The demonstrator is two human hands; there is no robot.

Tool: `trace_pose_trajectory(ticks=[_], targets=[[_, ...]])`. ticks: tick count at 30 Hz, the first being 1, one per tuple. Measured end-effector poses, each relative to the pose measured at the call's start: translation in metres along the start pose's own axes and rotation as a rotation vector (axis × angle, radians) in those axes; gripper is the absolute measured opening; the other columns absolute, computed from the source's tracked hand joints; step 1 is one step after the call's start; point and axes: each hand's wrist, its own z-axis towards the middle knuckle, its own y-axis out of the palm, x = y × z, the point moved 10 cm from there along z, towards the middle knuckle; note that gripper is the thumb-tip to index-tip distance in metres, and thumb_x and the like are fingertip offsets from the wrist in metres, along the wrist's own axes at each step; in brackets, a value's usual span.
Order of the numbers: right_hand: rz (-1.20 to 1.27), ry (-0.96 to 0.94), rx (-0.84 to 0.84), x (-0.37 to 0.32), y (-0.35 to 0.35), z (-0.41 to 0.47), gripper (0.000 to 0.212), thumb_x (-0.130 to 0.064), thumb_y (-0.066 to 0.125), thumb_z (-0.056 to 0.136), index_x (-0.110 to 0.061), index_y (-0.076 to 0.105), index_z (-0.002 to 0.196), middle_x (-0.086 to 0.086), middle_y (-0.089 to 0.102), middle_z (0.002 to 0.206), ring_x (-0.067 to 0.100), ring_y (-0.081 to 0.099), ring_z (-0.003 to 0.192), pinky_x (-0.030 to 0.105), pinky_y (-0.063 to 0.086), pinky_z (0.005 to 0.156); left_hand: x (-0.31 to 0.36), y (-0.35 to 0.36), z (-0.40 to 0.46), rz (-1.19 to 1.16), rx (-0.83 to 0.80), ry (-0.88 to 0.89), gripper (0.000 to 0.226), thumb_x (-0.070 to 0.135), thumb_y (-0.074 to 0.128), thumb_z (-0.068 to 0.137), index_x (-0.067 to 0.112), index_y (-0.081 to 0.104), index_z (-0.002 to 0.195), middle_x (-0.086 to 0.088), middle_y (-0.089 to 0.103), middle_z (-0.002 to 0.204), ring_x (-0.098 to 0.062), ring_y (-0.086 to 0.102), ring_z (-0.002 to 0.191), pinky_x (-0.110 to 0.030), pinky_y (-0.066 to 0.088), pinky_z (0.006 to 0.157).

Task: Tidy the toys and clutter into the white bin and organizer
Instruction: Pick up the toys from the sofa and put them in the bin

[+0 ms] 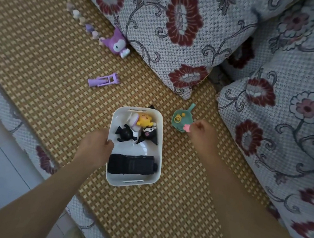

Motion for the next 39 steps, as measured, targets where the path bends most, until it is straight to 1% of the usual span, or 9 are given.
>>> trace_pose_trajectory(ticks=[8, 12, 17, 21, 25, 27, 31, 34, 39], targets=[[-0.020, 0.034, -0.060, -0.001, 0.018, 0.031, 0.007, -0.020, 0.064, 0.087, -0.014, 0.066, 0.087, 0.011, 0.069, 0.095, 0.029, 0.066, 0.088, 0.048, 0.056, 0.080, 0.001, 0.001, 0.001, -0.057, 0.021, -0.039, 0.017, 0.004, 0.044, 0.086, 0.005, 0.047, 0.070, -0.006, 0.048, 0.057, -0.019, 0.041, 0.050, -0.027, 0.030, 0.046], [-0.248, 0.073, 0.047, 0.002, 0.012, 0.039, 0.025, -0.015, 0.053, 0.094, -0.002, 0.059, 0.113, 0.015, 0.064, 0.114, 0.031, 0.061, 0.103, 0.029, 0.041, 0.072, 0.000, 0.001, 0.000, -0.039, 0.020, -0.030, 0.015, 0.003, 0.044, 0.086, 0.005, 0.047, 0.073, -0.004, 0.045, 0.056, -0.017, 0.039, 0.049, -0.027, 0.028, 0.045], [-0.356, 0.172, 0.012, 0.017, 0.021, 0.045, 0.063, -0.027, 0.061, 0.090, 0.003, 0.037, 0.139, 0.020, 0.048, 0.138, 0.035, 0.049, 0.125, 0.039, 0.044, 0.096, -0.006, 0.002, -0.001, -0.045, 0.030, -0.045, 0.018, 0.005, 0.044, 0.088, 0.009, 0.046, 0.070, -0.003, 0.045, 0.057, -0.014, 0.039, 0.049, -0.027, 0.026, 0.045], [-0.283, 0.274, -0.039, 0.025, 0.026, 0.045, 0.048, -0.020, 0.066, 0.087, 0.002, 0.051, 0.127, 0.019, 0.056, 0.128, 0.036, 0.058, 0.114, 0.037, 0.050, 0.084, -0.007, 0.003, -0.001, -0.053, 0.028, -0.053, 0.021, 0.006, 0.044, 0.089, 0.012, 0.044, 0.069, -0.003, 0.045, 0.058, -0.014, 0.039, 0.049, -0.027, 0.026, 0.044], [-0.121, 0.243, -0.007, 0.026, 0.025, 0.048, 0.007, -0.008, 0.063, 0.086, -0.002, 0.059, 0.086, 0.022, 0.064, 0.109, 0.040, 0.064, 0.100, 0.054, 0.055, 0.083, -0.007, 0.002, -0.003, -0.086, 0.030, -0.066, 0.024, 0.006, 0.044, 0.088, 0.014, 0.043, 0.066, -0.003, 0.046, 0.058, -0.016, 0.040, 0.049, -0.027, 0.027, 0.044], [-0.085, 0.168, 0.016, 0.016, 0.019, 0.046, 0.018, -0.009, 0.061, 0.087, -0.007, 0.055, 0.070, 0.023, 0.066, 0.098, 0.041, 0.065, 0.093, 0.057, 0.054, 0.081, -0.006, -0.001, -0.005, -0.086, 0.035, -0.057, 0.016, 0.006, 0.043, 0.089, 0.008, 0.049, 0.074, -0.004, 0.047, 0.059, -0.016, 0.040, 0.050, -0.027, 0.028, 0.045], [-0.082, -0.061, 0.032, -0.047, -0.004, 0.013, 0.016, -0.012, 0.063, 0.088, -0.008, 0.059, 0.073, 0.018, 0.069, 0.085, 0.036, 0.068, 0.078, 0.051, 0.058, 0.070, -0.007, -0.006, -0.010, -0.109, 0.042, -0.075, 0.013, 0.007, 0.044, 0.089, 0.002, 0.054, 0.083, -0.006, 0.050, 0.063, -0.019, 0.043, 0.053, -0.027, 0.032, 0.046], [-0.102, -0.236, -0.123, -0.097, 0.009, -0.031, 0.012, -0.010, 0.064, 0.088, -0.007, 0.061, 0.076, 0.012, 0.068, 0.081, 0.033, 0.067, 0.075, 0.047, 0.058, 0.067, -0.006, -0.009, -0.013, -0.126, 0.032, -0.095, 0.014, 0.008, 0.044, 0.089, 0.004, 0.057, 0.085, -0.010, 0.056, 0.069, -0.021, 0.047, 0.057, -0.028, 0.034, 0.047], [-0.316, -0.406, -0.317, -0.133, 0.069, -0.087, 0.010, -0.014, 0.066, 0.085, -0.006, 0.064, 0.078, 0.004, 0.063, 0.072, 0.021, 0.058, 0.068, 0.031, 0.047, 0.063, 0.004, -0.016, -0.018, -0.149, 0.040, -0.056, 0.024, 0.007, 0.045, 0.087, 0.017, 0.044, 0.065, -0.005, 0.050, 0.063, -0.025, 0.049, 0.061, -0.030, 0.033, 0.050]])
